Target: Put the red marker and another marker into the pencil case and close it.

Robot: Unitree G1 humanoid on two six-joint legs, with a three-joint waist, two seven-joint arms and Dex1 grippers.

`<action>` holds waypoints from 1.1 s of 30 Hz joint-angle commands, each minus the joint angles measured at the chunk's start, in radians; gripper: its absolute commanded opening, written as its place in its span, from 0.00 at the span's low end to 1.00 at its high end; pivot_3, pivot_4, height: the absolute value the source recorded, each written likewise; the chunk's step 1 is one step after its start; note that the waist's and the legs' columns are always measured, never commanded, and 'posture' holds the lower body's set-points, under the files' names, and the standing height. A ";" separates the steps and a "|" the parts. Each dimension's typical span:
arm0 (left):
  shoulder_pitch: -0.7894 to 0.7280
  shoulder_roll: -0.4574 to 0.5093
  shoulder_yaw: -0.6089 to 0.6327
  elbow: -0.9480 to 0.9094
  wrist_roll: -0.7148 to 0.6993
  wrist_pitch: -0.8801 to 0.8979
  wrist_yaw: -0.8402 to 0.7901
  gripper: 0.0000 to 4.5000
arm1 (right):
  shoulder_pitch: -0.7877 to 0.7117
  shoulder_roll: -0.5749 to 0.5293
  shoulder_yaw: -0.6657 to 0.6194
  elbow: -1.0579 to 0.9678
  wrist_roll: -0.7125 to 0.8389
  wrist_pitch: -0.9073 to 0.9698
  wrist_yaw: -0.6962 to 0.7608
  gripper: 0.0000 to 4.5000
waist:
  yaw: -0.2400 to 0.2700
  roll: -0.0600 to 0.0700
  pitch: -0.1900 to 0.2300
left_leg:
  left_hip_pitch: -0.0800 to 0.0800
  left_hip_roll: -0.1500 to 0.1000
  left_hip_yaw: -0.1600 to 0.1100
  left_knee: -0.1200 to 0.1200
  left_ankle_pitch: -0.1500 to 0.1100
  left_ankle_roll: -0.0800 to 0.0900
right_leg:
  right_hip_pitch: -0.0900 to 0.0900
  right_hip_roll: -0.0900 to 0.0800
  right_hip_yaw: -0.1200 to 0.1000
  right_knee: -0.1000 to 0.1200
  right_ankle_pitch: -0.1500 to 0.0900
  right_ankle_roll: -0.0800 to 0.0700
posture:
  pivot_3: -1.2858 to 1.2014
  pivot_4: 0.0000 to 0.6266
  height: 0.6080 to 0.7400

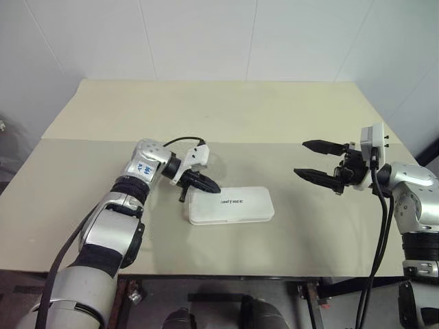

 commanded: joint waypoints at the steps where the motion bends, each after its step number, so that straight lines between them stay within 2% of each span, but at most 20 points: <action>1: 0.070 0.014 0.003 -0.134 -0.030 0.053 -0.034 0.01 | -0.043 0.005 -0.001 -0.001 -0.006 -0.019 -0.011 1.00 | 0.000 0.000 0.000 | 0.000 0.000 0.000 0.000 0.000 0.000 | 0.000 0.000 0.000 0.000 0.000 0.000 | 0.52 0.24 1.00; 7: 0.200 0.040 0.068 -0.438 -0.134 0.208 0.013 0.01 | -0.051 0.019 0.007 -0.019 -0.005 -0.014 -0.026 1.00 | 0.004 0.000 0.000 | 0.000 0.000 0.000 0.000 0.000 0.000 | 0.000 0.000 0.000 0.000 0.000 0.000 | 0.52 0.24 1.00; 15: 0.320 0.092 0.217 -0.724 -0.301 0.413 0.158 0.01 | -0.021 -0.002 -0.011 -0.029 0.010 0.002 -0.023 1.00 | 0.001 0.000 0.000 | 0.000 0.000 0.000 0.000 0.000 0.000 | 0.000 0.000 0.001 0.001 0.000 0.000 | 0.52 0.24 1.00; 19: 0.404 0.137 0.260 -0.852 -0.382 0.458 0.158 0.22 | -0.046 -0.009 -0.006 0.003 0.003 -0.001 -0.012 1.00 | 0.000 0.000 0.000 | 0.001 0.000 0.000 0.000 0.000 -0.001 | 0.000 0.000 0.001 0.001 0.000 0.000 | 0.52 0.24 1.00; 29: 0.571 0.285 0.368 -1.021 -0.530 0.469 0.132 0.97 | -0.159 0.005 0.031 0.147 -0.047 -0.051 0.042 1.00 | 0.000 0.001 0.000 | 0.001 0.001 0.000 0.000 0.000 -0.001 | 0.000 0.000 0.001 0.001 0.000 0.000 | 0.52 0.24 1.00; 33: 0.633 0.333 0.422 -1.054 -0.580 0.469 0.128 0.99 | -0.194 0.014 0.039 0.204 -0.067 -0.075 0.059 1.00 | -0.001 0.001 0.001 | 0.001 0.001 0.000 0.000 0.000 -0.001 | 0.000 0.000 0.001 0.000 0.000 0.000 | 0.52 0.24 1.00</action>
